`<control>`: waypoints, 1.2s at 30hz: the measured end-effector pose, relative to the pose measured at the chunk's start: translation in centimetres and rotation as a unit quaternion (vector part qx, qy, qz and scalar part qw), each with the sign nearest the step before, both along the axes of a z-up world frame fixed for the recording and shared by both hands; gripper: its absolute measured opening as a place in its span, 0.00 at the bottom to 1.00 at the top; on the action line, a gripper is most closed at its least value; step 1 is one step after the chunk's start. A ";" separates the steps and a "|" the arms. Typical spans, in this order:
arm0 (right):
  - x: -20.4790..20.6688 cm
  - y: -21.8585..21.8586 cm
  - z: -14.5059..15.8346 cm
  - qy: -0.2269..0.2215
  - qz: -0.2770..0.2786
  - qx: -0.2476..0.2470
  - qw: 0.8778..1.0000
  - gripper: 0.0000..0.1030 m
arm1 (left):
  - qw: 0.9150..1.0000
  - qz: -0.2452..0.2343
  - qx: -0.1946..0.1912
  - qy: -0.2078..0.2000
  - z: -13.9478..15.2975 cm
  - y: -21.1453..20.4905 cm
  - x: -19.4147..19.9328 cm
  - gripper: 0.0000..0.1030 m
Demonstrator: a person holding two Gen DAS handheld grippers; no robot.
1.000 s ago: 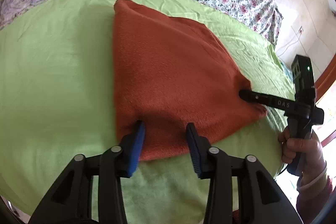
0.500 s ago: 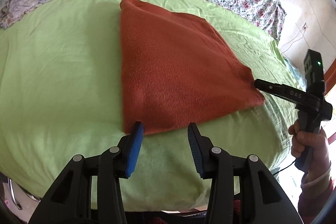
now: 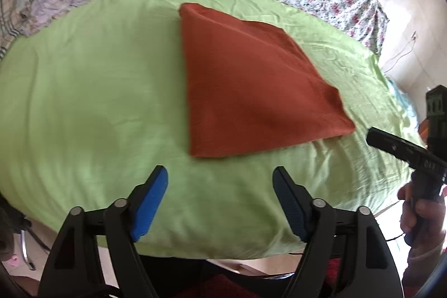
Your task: Fold small clothes
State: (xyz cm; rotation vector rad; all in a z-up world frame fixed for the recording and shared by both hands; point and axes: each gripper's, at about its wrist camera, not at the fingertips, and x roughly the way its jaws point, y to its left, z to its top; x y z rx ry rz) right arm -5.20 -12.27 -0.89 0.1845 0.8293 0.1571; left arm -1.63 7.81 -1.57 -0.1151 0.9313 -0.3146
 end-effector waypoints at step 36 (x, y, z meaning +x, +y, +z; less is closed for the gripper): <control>2.8 3.8 -1.0 0.003 0.069 -0.064 0.996 0.95 | 0.986 0.030 0.161 -0.039 1.5 -2.9 3.4 0.96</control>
